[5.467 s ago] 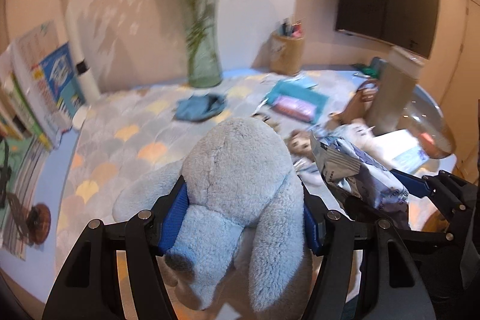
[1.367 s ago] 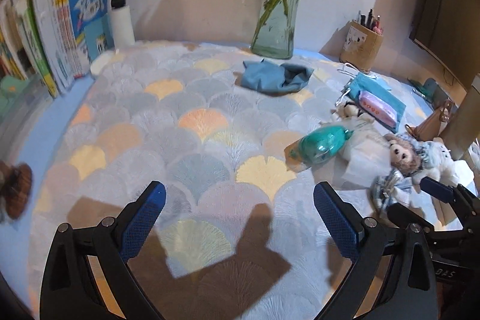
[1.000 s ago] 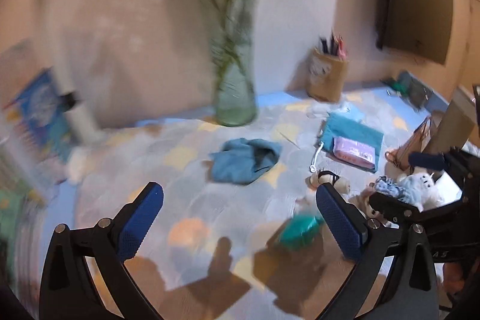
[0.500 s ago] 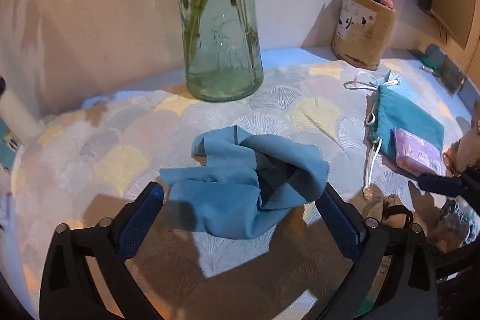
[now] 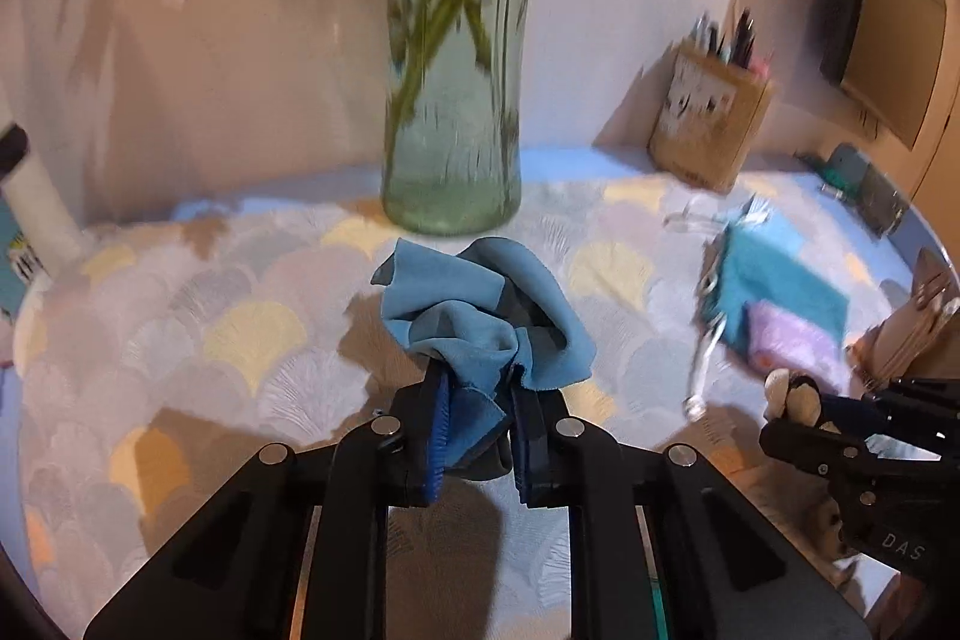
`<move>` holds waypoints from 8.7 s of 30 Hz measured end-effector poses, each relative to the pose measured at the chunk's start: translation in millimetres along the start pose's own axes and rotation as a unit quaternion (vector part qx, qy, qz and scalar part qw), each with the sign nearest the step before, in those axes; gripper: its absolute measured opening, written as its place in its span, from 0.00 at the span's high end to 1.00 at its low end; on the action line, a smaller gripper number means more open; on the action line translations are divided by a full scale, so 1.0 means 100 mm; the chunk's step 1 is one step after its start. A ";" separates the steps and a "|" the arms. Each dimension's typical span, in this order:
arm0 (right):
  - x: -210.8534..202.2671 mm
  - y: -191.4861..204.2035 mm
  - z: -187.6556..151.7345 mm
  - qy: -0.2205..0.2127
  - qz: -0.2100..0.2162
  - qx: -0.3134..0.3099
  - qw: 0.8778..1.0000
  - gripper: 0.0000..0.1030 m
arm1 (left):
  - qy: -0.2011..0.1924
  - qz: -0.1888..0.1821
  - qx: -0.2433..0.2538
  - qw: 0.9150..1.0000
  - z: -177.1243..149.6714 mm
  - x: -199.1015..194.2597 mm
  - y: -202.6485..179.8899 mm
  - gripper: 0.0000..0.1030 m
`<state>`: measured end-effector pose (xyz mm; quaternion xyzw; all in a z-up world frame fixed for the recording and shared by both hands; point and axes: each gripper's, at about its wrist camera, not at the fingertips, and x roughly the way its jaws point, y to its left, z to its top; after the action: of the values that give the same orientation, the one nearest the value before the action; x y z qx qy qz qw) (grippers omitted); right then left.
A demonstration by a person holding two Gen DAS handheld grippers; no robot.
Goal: Organize soft objects
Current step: 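Carry the blue cloth and white lace shoe over the glass bowl, then open the left gripper over the bowl while the right gripper releases the shoe, then move both grippers back over the table toward the remaining items, then grasp the teal packet with the left gripper while the right gripper grasps the printed clear bag, then lift and carry the teal packet and printed bag over the glass bowl, then open the right gripper over the bowl while the left gripper releases the teal packet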
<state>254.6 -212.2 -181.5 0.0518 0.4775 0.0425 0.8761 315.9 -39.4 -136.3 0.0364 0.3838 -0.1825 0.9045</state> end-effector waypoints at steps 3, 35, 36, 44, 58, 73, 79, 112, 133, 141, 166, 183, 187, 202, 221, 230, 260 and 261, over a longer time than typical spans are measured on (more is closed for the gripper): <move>-0.24 0.01 -0.01 -0.018 -0.002 0.004 1.000 0.76 | -0.027 -0.011 0.002 1.000 0.08 -0.32 -0.08 0.86; -2.83 -1.63 -1.64 -0.171 -0.044 0.178 0.968 0.76 | -0.095 -0.183 0.136 0.969 -0.59 -2.07 -2.84 0.86; -2.92 -1.77 -1.70 -0.177 -0.049 0.189 0.965 0.76 | -0.085 -0.203 0.146 0.965 -0.58 -2.06 -3.02 0.86; -3.39 -2.75 -1.96 -0.215 -0.095 0.301 0.924 0.76 | -0.041 -0.267 0.174 0.947 -0.42 -1.82 -3.97 0.86; -2.80 -3.39 -1.88 -0.127 -0.065 0.356 0.923 0.57 | 0.016 -0.225 0.176 0.958 -0.38 -1.02 -4.47 0.41; -3.02 -3.13 -2.03 -0.149 -0.042 0.355 0.922 0.44 | -0.034 -0.263 0.178 0.947 -0.50 -1.76 -4.01 0.33; -2.97 -2.71 -1.99 -0.141 -0.029 0.322 0.936 0.44 | -0.067 -0.245 0.153 0.955 -0.52 -2.09 -3.48 0.33; -1.46 0.37 -1.24 -0.163 -0.023 -0.018 0.986 0.16 | -0.050 0.082 -0.125 0.988 -1.31 -1.49 0.17 0.21; -0.87 0.24 -1.25 -0.121 -0.001 0.009 0.993 0.16 | 0.046 0.062 -0.089 0.993 -1.43 -1.28 0.08 0.22; -1.07 0.51 -0.77 -0.091 0.026 -0.016 0.995 0.16 | 0.024 0.050 0.017 0.998 -0.99 -1.56 -0.15 0.21; -0.29 0.38 -0.55 -0.012 0.085 0.023 0.996 0.37 | 0.051 -0.073 0.101 0.991 -0.77 -0.40 -0.36 0.66; -0.56 1.33 -0.95 -0.010 0.127 -0.128 0.984 0.61 | 0.057 -0.043 0.023 0.997 -1.36 -1.20 0.33 0.60; -0.49 1.36 -1.10 0.019 0.108 -0.142 0.984 0.44 | 0.084 -0.069 -0.026 0.994 -1.47 -1.16 0.49 0.54; -0.39 1.27 -1.18 0.039 0.095 -0.105 0.989 0.42 | 0.078 -0.036 -0.003 0.996 -1.50 -1.11 0.32 0.66; -1.60 0.79 -1.07 -0.101 0.047 -0.074 0.991 0.57 | -0.059 -0.084 0.049 0.993 -0.77 -1.91 -0.68 0.66; -2.26 -0.12 -1.15 -0.134 -0.007 0.001 0.991 0.57 | -0.071 -0.148 0.123 0.979 -0.62 -2.02 -1.69 0.66; -2.79 -3.59 -0.99 -0.184 -0.085 0.284 0.937 0.35 | -0.027 -0.260 0.205 0.943 -0.49 -0.95 -4.32 0.21; -2.79 -3.59 -1.04 -0.184 -0.077 0.288 0.937 0.35 | -0.029 -0.264 0.206 0.942 -0.51 -0.98 -4.30 0.21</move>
<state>25.8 -597.5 -52.4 0.2719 0.3021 -0.1746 0.8969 64.4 -400.0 -70.8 0.1142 0.3068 -0.4908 0.8074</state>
